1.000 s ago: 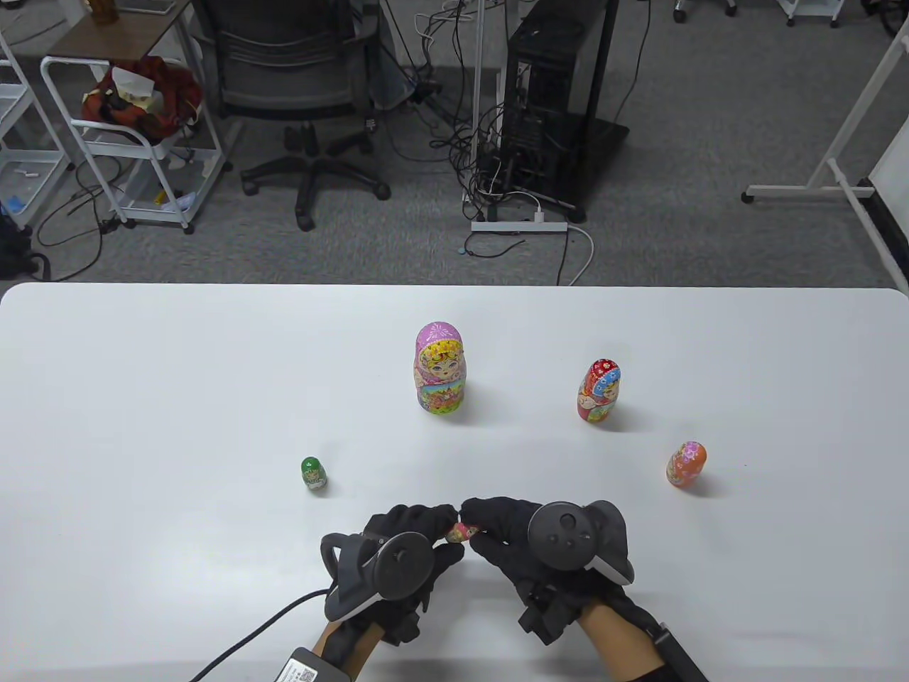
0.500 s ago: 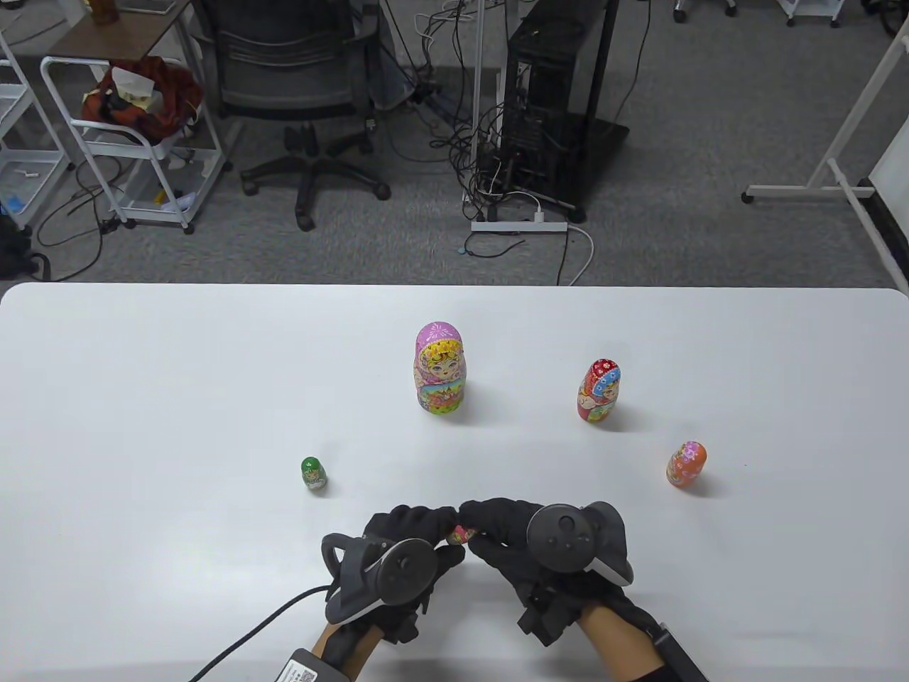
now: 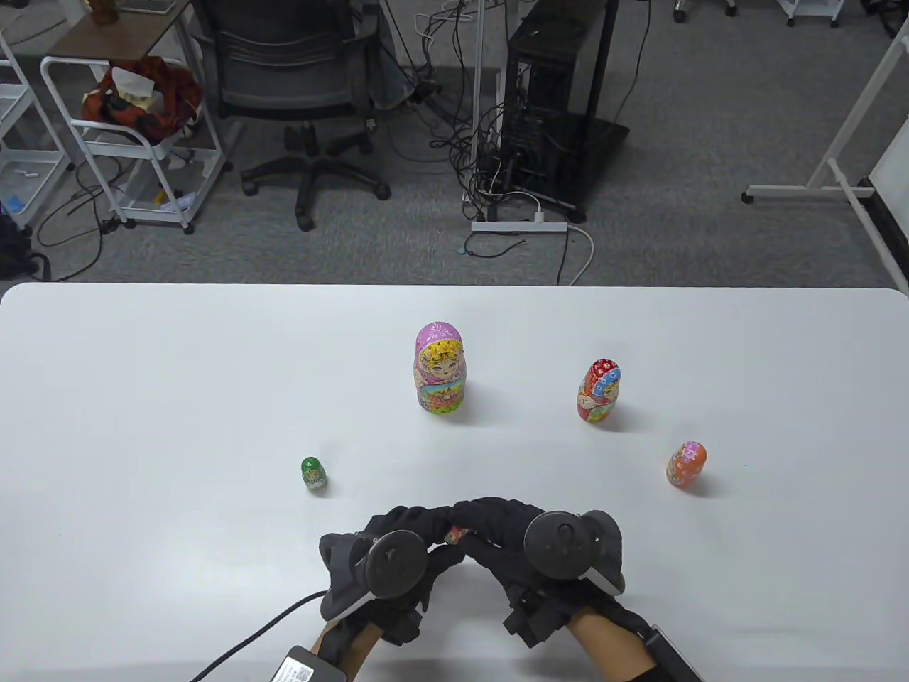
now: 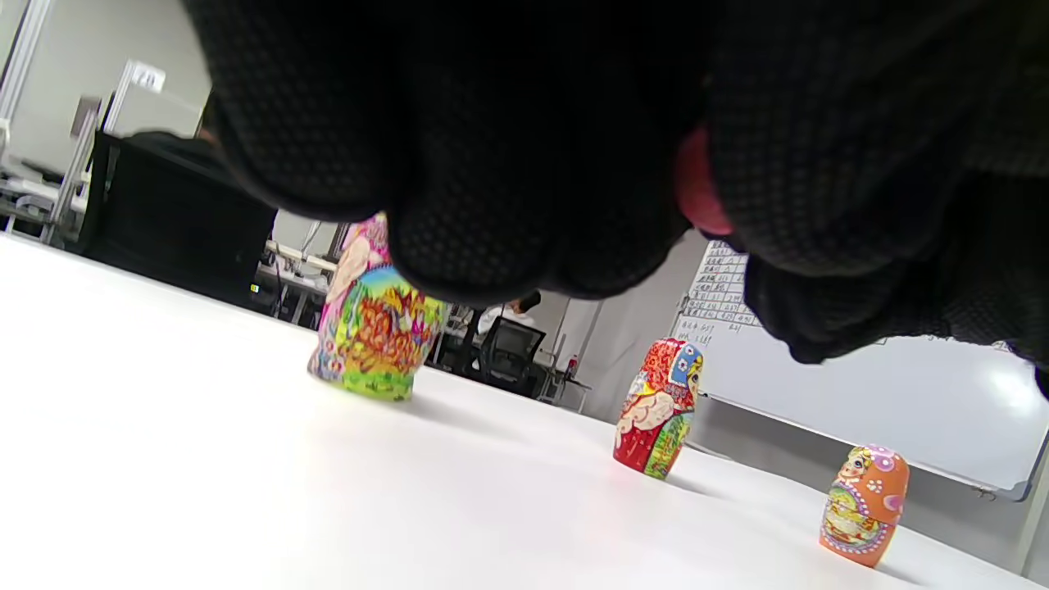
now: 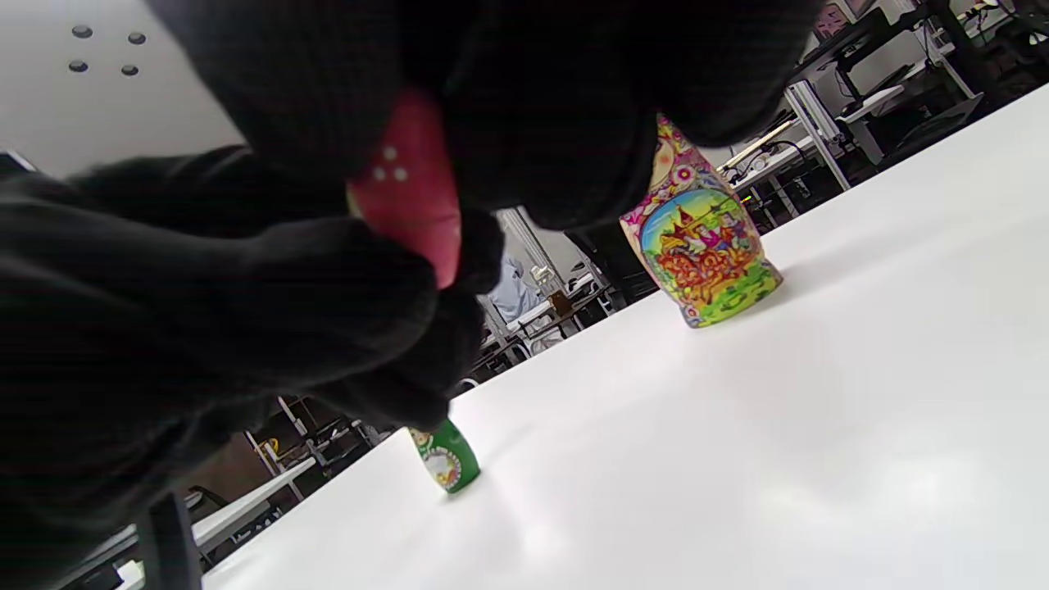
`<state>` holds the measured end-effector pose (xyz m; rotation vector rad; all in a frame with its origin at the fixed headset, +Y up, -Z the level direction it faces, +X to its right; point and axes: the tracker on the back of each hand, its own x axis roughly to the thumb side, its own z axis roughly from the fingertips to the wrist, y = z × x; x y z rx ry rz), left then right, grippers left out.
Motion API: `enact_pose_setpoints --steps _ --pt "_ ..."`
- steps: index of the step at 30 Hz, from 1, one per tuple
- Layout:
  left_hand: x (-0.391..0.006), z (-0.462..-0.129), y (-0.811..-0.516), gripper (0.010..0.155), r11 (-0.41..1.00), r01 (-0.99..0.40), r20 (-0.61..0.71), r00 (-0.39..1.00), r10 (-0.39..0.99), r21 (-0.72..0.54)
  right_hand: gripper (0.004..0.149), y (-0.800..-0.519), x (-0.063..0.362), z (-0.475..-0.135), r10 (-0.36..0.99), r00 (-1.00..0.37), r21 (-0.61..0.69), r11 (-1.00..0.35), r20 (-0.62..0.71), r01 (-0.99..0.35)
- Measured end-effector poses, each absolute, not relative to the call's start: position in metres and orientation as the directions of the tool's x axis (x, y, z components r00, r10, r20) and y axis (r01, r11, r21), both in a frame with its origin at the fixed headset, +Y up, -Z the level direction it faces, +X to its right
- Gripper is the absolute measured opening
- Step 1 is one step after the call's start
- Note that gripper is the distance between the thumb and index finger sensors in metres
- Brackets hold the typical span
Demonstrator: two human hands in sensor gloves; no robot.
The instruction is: Nest individual Russian dolls into a nested set
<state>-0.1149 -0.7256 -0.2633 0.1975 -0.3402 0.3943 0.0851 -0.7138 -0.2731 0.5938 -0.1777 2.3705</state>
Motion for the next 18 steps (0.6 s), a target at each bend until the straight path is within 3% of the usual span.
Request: enact_pose_setpoints --steps 3,6,10,13,18 --pt "-0.114 -0.265 -0.726 0.066 0.913 -0.385 0.353 0.879 0.320 0.132 0.045 -0.705 0.090 -0.274 0.534 -0.720 -0.068 -0.781 0.443 -0.621" --pt "-0.110 -0.267 -0.737 0.077 0.957 -0.250 0.357 0.916 0.185 0.144 0.046 -0.697 0.104 -0.276 0.482 -0.792 -0.176 -0.802 0.375 -0.571" --pt "-0.105 -0.274 -0.752 0.094 0.996 -0.075 0.337 0.940 0.057 0.041 0.047 -0.702 0.120 -0.288 0.374 -0.903 -0.226 -0.880 0.211 -0.417" --pt "-0.104 -0.277 -0.759 0.096 1.000 -0.002 0.312 0.950 0.004 -0.006 0.047 -0.716 0.133 -0.298 0.206 -0.977 -0.202 -0.956 0.061 -0.214" --pt "-0.105 -0.278 -0.761 0.097 0.999 0.025 0.279 0.960 -0.014 -0.037 0.047 -0.738 0.154 -0.313 0.122 -0.987 -0.129 -0.986 -0.106 -0.108"
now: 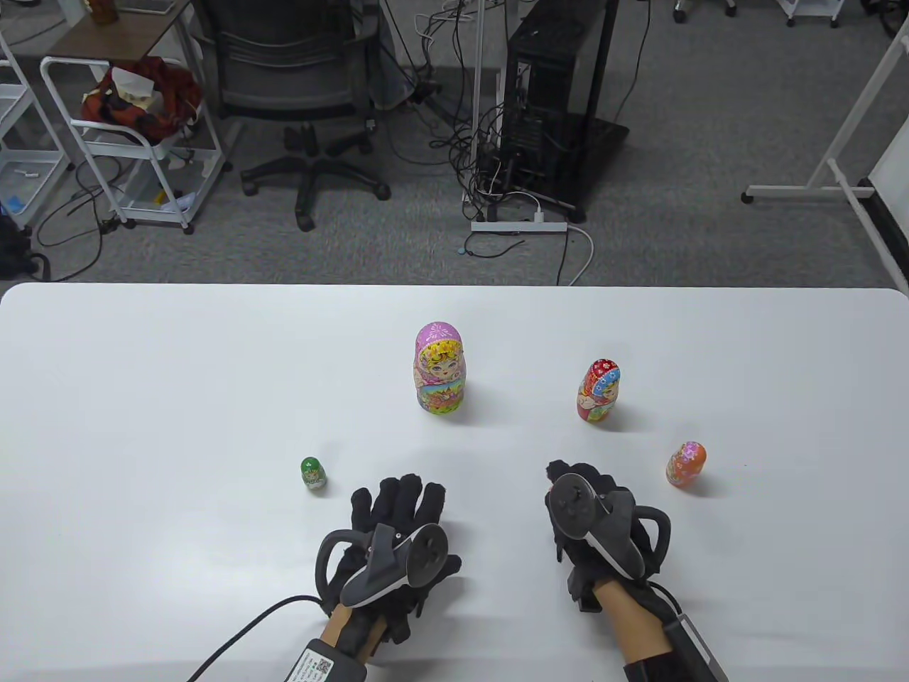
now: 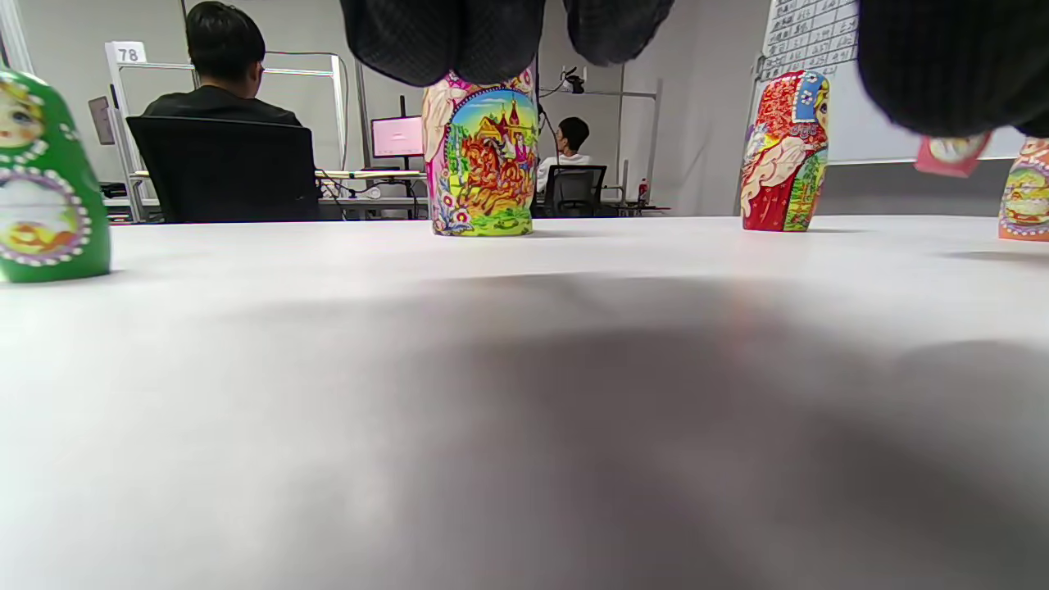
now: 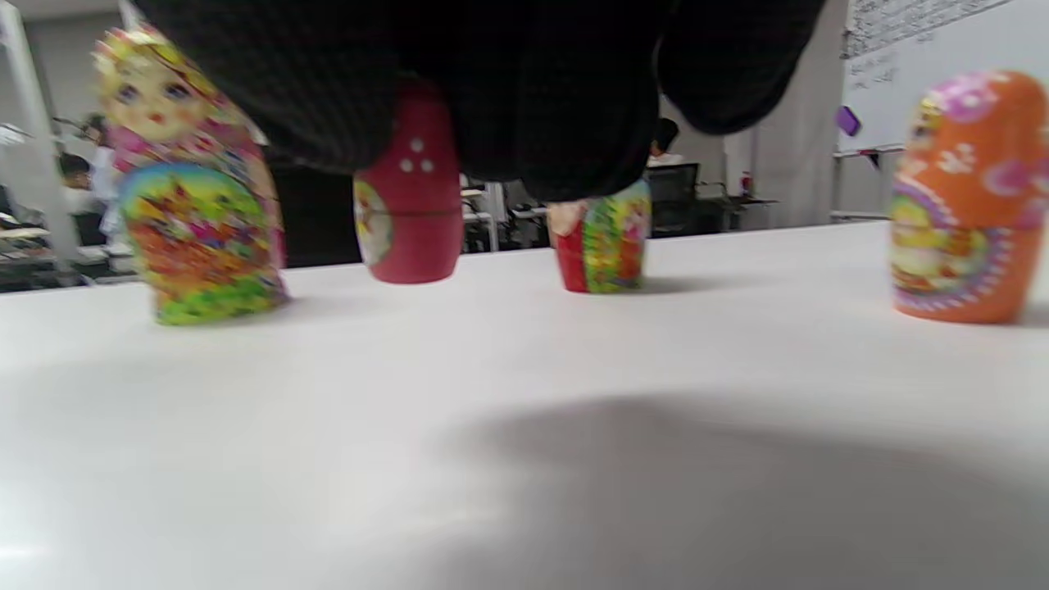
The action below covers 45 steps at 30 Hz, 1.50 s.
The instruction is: Nest individual Russian dolls into a nested set
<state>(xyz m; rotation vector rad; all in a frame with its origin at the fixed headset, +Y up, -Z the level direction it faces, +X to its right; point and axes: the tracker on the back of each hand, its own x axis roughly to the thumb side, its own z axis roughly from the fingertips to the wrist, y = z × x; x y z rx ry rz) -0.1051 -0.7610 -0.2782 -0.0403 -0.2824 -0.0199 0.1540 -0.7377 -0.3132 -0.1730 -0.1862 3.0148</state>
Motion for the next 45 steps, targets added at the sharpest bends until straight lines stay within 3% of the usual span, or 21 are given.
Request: enact_pose_setpoints --steps 6,13,14,17,22,25,27,32,35,38,45 --pt "-0.108 -0.280 -0.762 0.097 0.998 0.005 0.256 0.967 0.013 -0.070 0.047 -0.756 0.168 -0.321 0.084 -0.981 -0.023 -0.996 -0.174 -0.082" --pt "-0.108 -0.280 -0.762 0.096 0.998 -0.010 0.262 0.965 0.027 -0.067 0.047 -0.761 0.167 -0.324 0.056 -0.985 0.052 -0.996 -0.165 -0.066" --pt "-0.109 -0.280 -0.761 0.096 0.998 -0.014 0.262 0.965 0.030 -0.065 0.049 -0.762 0.167 -0.324 0.040 -0.986 0.062 -0.997 -0.161 -0.050" --pt "-0.112 -0.282 -0.756 0.093 0.997 -0.051 0.241 0.968 0.064 -0.058 0.075 -0.761 0.158 -0.320 0.010 -0.997 0.107 -0.994 -0.079 -0.018" --pt "-0.148 -0.304 -0.729 0.090 0.991 -0.125 0.089 0.989 0.121 0.040 0.085 -0.738 0.133 -0.311 0.058 -0.996 0.000 -0.998 0.071 -0.058" --pt "-0.199 -0.326 -0.716 0.089 0.962 -0.248 -0.123 0.957 0.261 0.109 0.089 -0.733 0.118 -0.306 0.081 -0.983 0.004 -0.997 0.162 -0.081" --pt "-0.227 -0.338 -0.723 0.094 0.949 -0.312 -0.232 0.922 0.310 0.029 0.091 -0.736 0.108 -0.304 0.097 -0.967 0.100 -0.992 0.237 -0.075" --pt "-0.267 -0.354 -0.765 0.100 0.897 -0.399 -0.418 0.860 0.294 -0.191 0.091 -0.745 0.090 -0.300 0.068 -0.944 0.175 -0.984 0.323 -0.011" --pt "-0.272 -0.360 -0.779 0.093 0.856 -0.468 -0.443 0.830 0.340 -0.220 0.089 -0.747 0.086 -0.300 0.100 -0.937 0.202 -0.979 0.336 -0.032" --pt "-0.274 -0.364 -0.780 0.083 0.895 -0.401 -0.435 0.853 0.287 -0.196 0.084 -0.749 0.086 -0.301 0.124 -0.936 0.223 -0.974 0.329 -0.050" --pt "-0.263 -0.369 -0.782 0.067 0.881 -0.430 -0.418 0.850 0.321 -0.197 0.081 -0.756 0.090 -0.304 0.139 -0.941 0.271 -0.961 0.309 -0.053"
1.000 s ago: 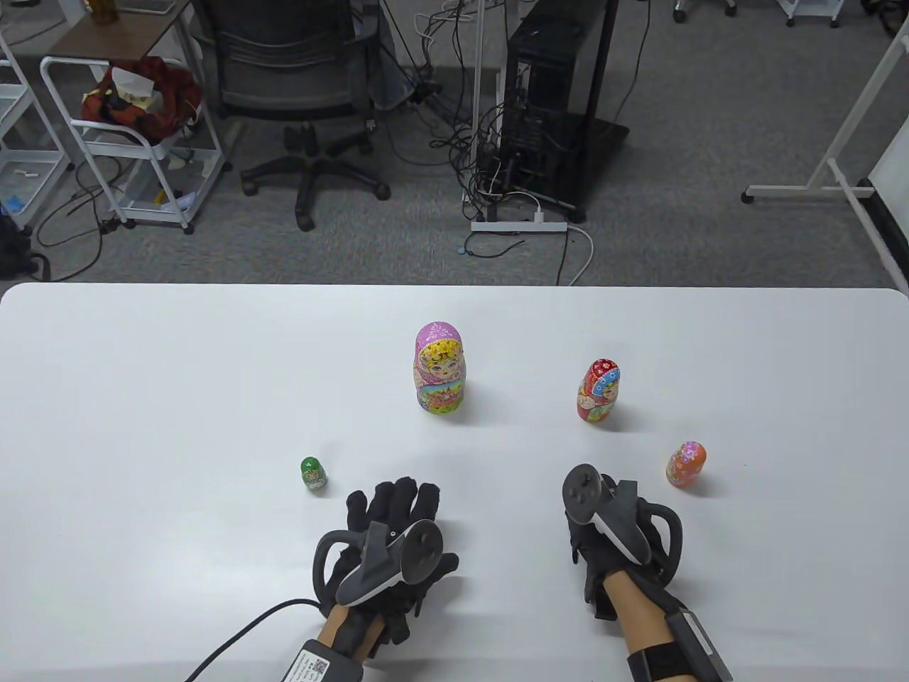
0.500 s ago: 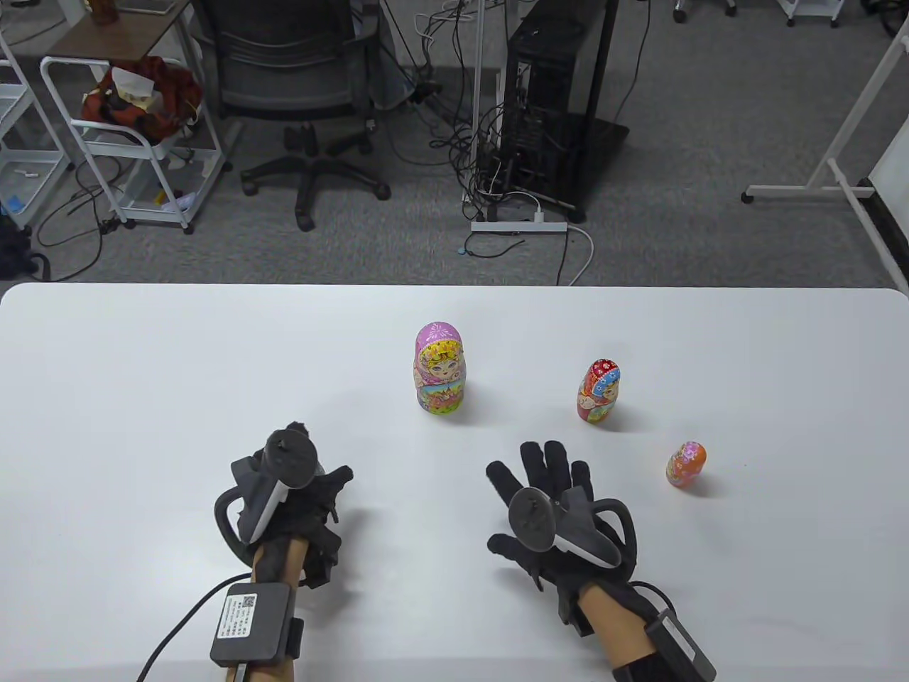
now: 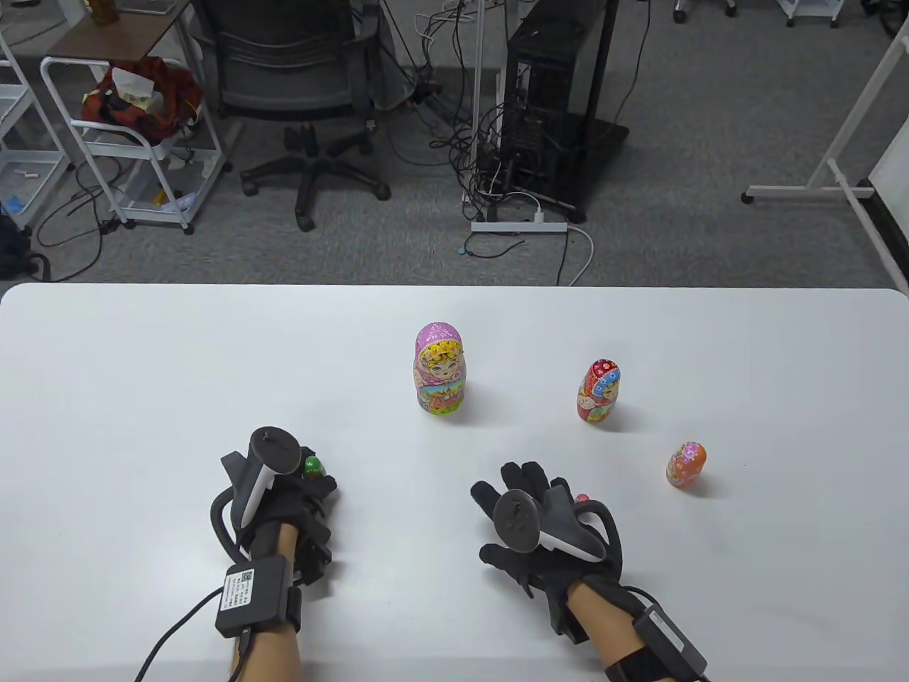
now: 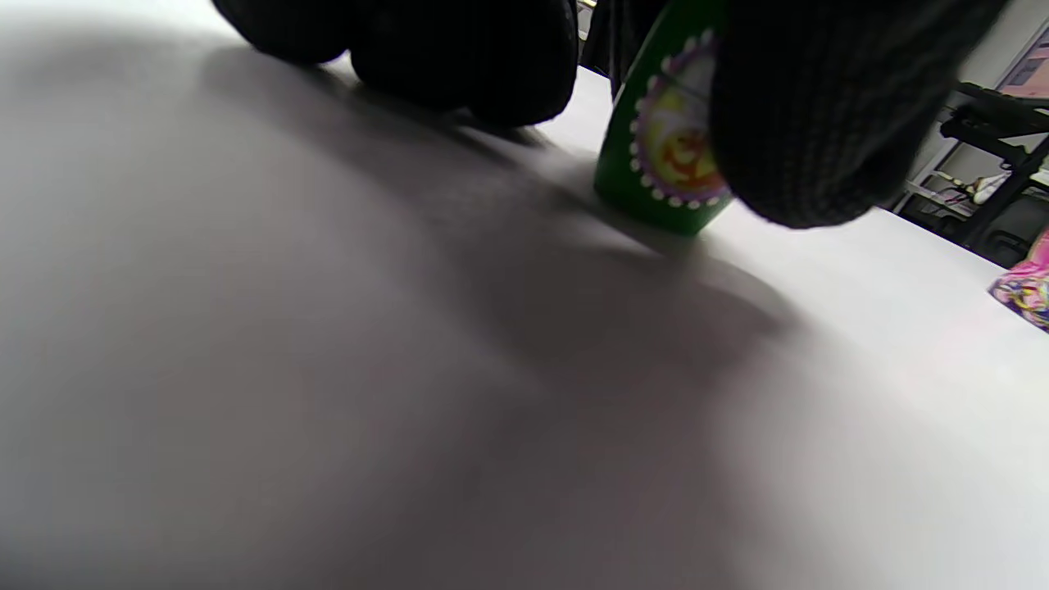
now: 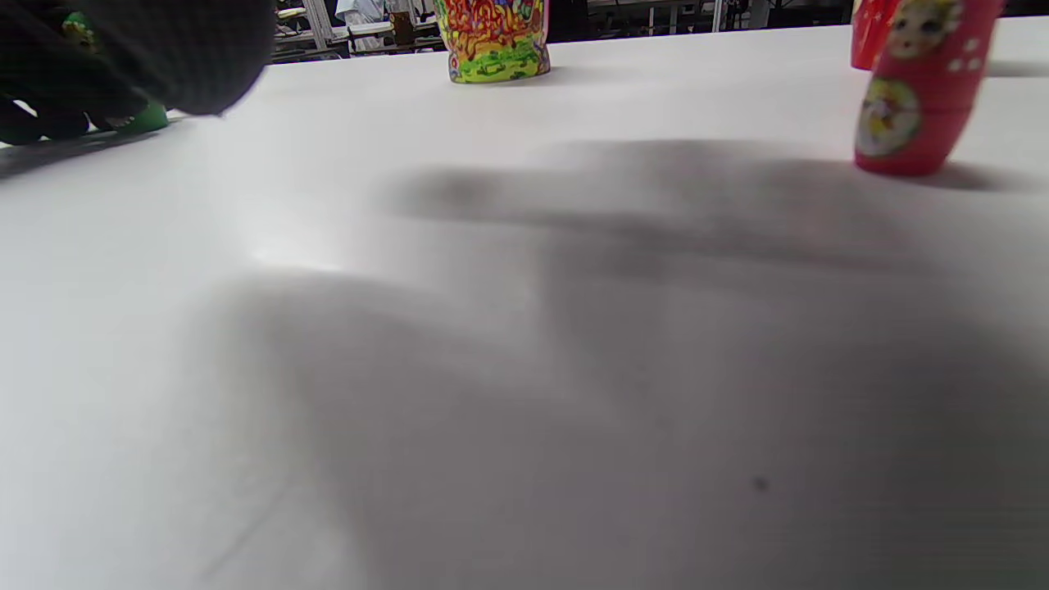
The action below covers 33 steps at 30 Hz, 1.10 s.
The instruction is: Nest individual Russian dolls into a nested set
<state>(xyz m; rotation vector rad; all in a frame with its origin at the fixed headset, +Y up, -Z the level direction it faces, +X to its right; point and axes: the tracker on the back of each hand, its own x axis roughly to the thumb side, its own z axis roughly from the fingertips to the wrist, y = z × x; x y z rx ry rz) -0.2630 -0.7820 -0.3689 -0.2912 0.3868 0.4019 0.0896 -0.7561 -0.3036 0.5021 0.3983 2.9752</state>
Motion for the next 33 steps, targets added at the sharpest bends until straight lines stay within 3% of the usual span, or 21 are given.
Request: enact_pose_setpoints --steps 4,11,17,21,26,33 --pt "-0.246 -0.364 -0.771 0.067 0.872 -0.447 -0.343 0.865 0.365 -0.199 0.079 -0.750 0.088 -0.299 0.190 -0.922 0.247 -0.963 0.337 -0.108" --pt "-0.185 -0.339 -0.726 0.069 0.926 -0.330 -0.006 0.942 0.335 -0.185 0.076 -0.735 0.075 -0.286 0.338 -0.852 0.116 -0.941 0.401 -0.319" --pt "-0.137 -0.307 -0.705 0.069 0.959 -0.236 0.175 0.949 0.262 -0.156 0.074 -0.723 0.075 -0.279 0.486 -0.754 0.072 -0.857 0.443 -0.510" --pt "-0.121 -0.295 -0.704 0.070 0.959 -0.234 0.232 0.936 0.266 -0.159 0.067 -0.721 0.075 -0.277 0.543 -0.702 0.102 -0.818 0.460 -0.566" --pt "-0.119 -0.287 -0.711 0.070 0.933 -0.332 0.262 0.896 0.358 -0.141 0.054 -0.722 0.071 -0.274 0.543 -0.691 0.115 -0.818 0.477 -0.564" --pt "-0.129 -0.281 -0.712 0.071 0.917 -0.380 0.290 0.870 0.398 -0.120 0.050 -0.721 0.071 -0.274 0.545 -0.686 0.089 -0.810 0.482 -0.580"
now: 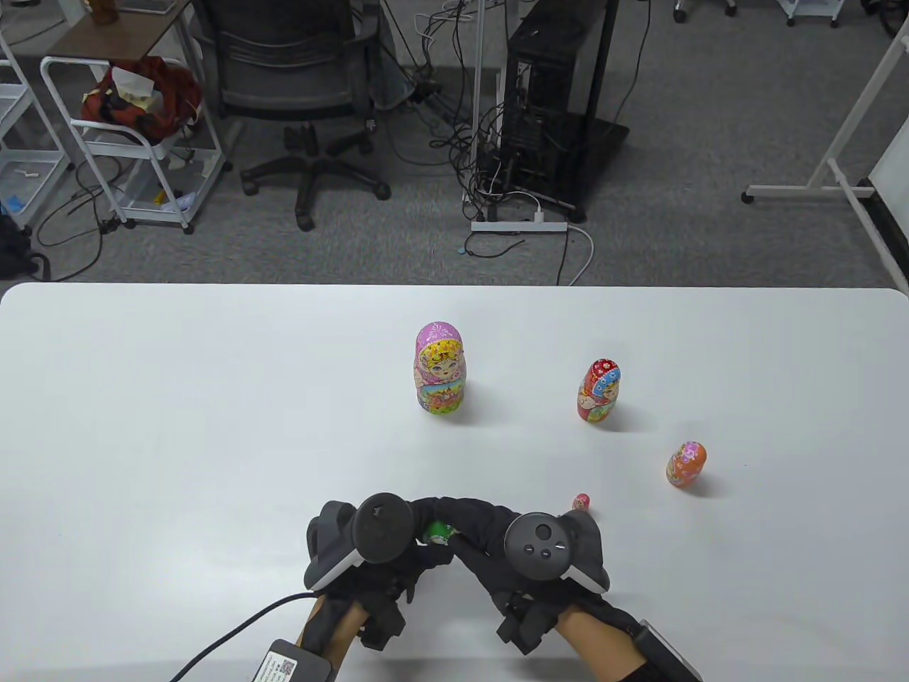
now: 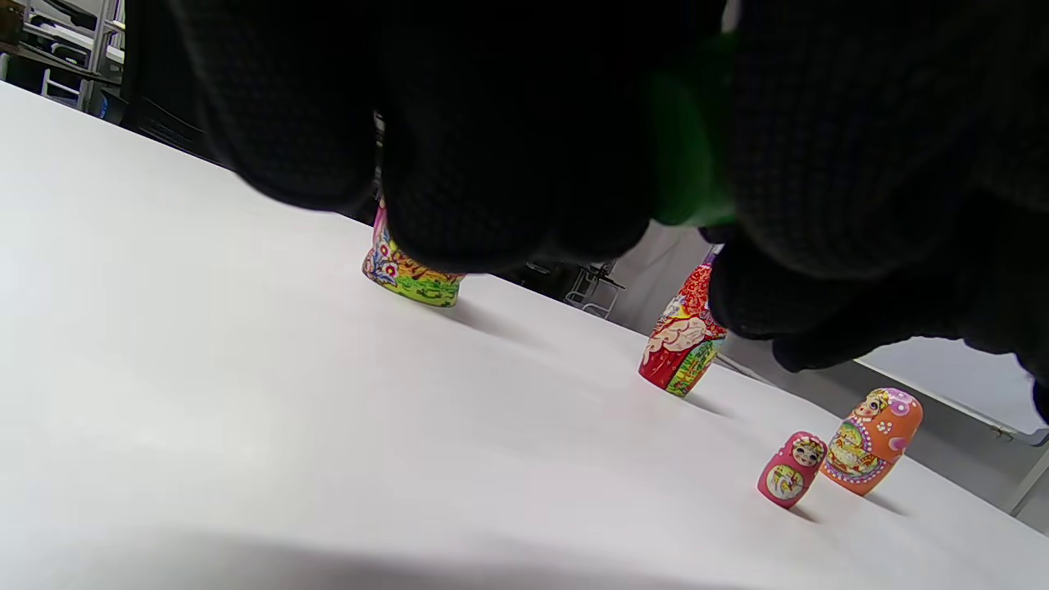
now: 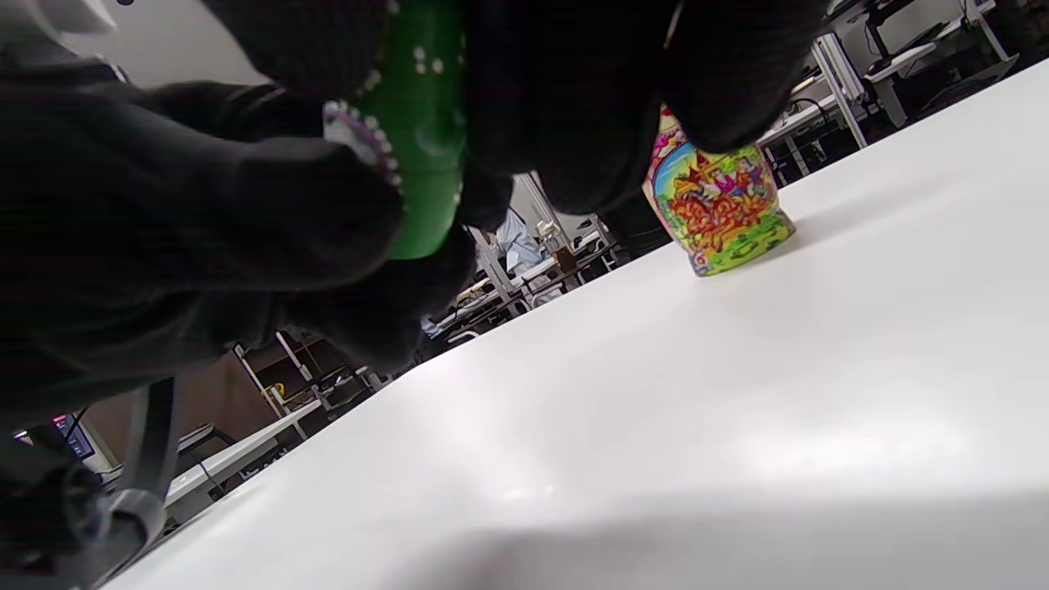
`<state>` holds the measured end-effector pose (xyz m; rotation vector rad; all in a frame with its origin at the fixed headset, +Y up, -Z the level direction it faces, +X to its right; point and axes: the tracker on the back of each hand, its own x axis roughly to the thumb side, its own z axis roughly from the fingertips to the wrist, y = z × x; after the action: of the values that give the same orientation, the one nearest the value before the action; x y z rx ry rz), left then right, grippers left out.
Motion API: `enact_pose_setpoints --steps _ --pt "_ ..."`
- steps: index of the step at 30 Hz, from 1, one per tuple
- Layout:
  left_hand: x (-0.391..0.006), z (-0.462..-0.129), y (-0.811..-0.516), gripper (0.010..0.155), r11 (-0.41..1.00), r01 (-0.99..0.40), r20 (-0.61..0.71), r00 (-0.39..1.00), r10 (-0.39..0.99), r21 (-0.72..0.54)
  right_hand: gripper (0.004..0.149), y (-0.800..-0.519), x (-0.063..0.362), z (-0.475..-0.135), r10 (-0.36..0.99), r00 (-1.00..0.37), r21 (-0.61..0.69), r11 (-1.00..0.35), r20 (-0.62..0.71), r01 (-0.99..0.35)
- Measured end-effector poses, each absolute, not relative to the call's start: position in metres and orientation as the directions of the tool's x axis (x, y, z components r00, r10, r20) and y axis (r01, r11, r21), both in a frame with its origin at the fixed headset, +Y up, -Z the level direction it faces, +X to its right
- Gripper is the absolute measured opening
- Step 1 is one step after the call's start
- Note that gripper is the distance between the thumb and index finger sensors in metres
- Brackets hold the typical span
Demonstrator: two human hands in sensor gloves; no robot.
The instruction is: Nest individual Russian dolls into a nested set
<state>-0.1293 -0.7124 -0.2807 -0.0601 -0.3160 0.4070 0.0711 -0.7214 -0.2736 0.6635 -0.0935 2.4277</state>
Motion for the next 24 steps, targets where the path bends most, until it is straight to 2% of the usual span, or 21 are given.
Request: enact_pose_setpoints --steps 16,24 --pt "-0.1235 -0.2780 -0.7145 0.068 0.955 -0.290 0.335 0.895 0.296 -0.067 0.051 -0.7205 0.0742 -0.2731 0.521 -0.712 0.052 -0.822 0.471 -0.567" --pt "-0.1253 -0.2781 -0.7157 0.068 0.946 -0.320 0.311 0.894 0.322 -0.060 0.051 -0.7198 0.0724 -0.2711 0.504 -0.727 0.001 -0.822 0.466 -0.570"
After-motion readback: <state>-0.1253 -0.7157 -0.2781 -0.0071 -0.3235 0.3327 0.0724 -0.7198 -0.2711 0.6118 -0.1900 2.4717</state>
